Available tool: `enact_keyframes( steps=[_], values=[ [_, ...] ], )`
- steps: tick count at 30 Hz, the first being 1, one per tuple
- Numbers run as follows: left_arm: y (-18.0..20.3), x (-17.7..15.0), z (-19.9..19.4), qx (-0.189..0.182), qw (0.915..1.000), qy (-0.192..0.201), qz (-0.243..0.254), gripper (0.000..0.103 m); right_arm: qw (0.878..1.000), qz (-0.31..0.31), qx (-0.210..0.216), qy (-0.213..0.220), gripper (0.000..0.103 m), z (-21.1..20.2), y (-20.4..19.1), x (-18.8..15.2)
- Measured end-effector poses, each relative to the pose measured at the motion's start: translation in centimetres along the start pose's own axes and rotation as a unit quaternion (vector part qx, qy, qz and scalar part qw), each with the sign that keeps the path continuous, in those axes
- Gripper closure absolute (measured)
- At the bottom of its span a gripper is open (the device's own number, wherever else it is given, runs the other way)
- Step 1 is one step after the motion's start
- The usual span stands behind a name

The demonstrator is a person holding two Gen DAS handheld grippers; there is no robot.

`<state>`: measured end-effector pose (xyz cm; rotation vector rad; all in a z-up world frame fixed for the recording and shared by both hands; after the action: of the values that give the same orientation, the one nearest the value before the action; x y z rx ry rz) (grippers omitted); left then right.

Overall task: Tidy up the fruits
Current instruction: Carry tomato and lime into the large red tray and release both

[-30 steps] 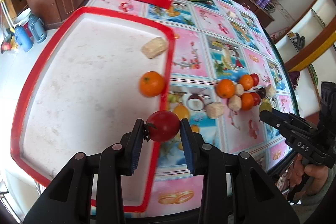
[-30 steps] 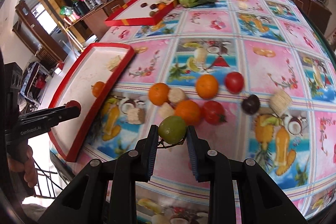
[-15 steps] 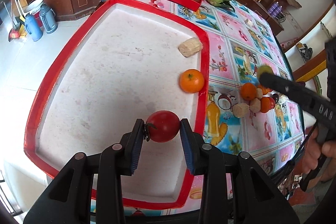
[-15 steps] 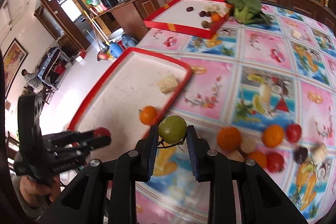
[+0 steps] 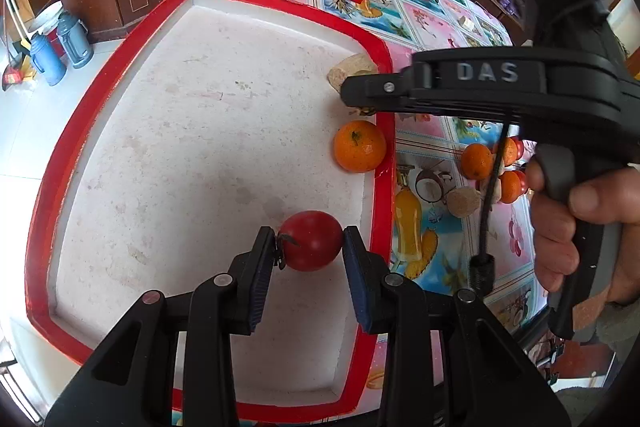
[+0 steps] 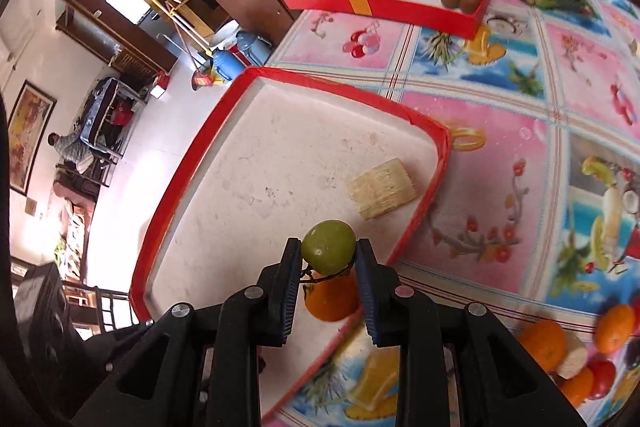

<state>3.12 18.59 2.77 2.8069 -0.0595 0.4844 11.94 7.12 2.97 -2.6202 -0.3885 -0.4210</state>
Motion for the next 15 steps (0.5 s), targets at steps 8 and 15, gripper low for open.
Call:
enact_keyframes(
  steps=[8,15],
  values=[
    [-0.2,1.2,1.0,-0.012,0.9999,-0.009,0.004,0.071,0.999,-0.014,-0.045,-0.002,0.075,1.9,0.2,1.4],
    [0.5,1.6,1.8,-0.024,0.9994,-0.016,0.020,0.071,0.996,-0.057,-0.063,-0.014,0.075,2.9,-0.6,1.6]
  ],
)
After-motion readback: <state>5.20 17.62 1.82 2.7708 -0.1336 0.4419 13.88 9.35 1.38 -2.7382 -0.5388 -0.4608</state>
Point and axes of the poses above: each gripper's, at about its wrist camera, not at the fingertips, and z roughly the way its jaws point, y to its right, x to its top, the point moved 1 cm from there along z, roughly the way its jaws point, and after that the axes turned 3 degrees about -z, right-handed, at the moved point
